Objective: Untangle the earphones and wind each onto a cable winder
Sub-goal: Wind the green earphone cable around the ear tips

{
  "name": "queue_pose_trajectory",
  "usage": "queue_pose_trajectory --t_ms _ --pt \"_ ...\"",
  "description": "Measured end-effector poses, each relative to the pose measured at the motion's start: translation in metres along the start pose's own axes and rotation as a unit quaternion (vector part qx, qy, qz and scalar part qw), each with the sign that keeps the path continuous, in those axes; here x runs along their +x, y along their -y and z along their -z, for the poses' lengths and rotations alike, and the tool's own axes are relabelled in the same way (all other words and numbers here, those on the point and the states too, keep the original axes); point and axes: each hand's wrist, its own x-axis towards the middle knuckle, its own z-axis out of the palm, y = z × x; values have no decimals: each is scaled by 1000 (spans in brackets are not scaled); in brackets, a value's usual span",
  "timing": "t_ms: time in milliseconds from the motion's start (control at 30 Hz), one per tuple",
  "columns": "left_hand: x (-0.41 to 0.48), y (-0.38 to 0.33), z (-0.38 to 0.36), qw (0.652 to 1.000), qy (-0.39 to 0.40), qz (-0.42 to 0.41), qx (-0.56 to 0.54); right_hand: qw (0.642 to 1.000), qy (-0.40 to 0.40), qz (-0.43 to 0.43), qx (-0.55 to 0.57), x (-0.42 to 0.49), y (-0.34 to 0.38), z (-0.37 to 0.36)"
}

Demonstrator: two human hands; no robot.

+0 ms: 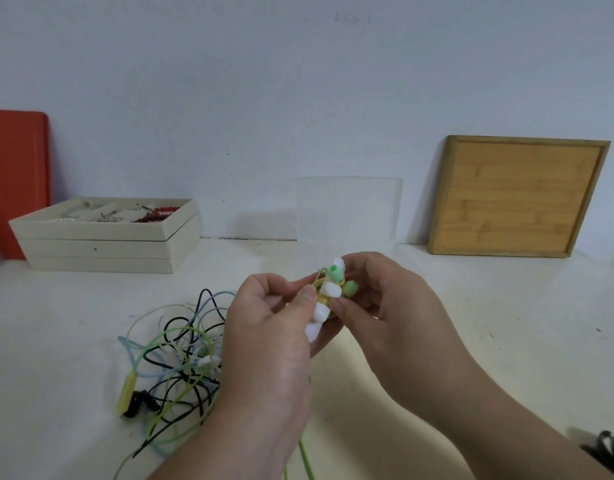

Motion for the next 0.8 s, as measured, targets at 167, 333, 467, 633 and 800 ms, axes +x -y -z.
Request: queue_pose_trajectory --t_ms 167,333,467,633,800 --pt "2 5 0 988 31 88 125 993 97 -54 50 8 -6 22" --pt "2 -6 9 946 155 124 254 982 164 -16 -87 7 -12 25" --pt "3 -3 11 947 161 89 263 979 165 -3 -117 10 -15 21" --pt "10 2 13 950 137 52 276 986 119 15 -114 9 -16 13" --pt "30 -26 -16 967 56 23 249 982 -92 -149 71 26 -28 45"
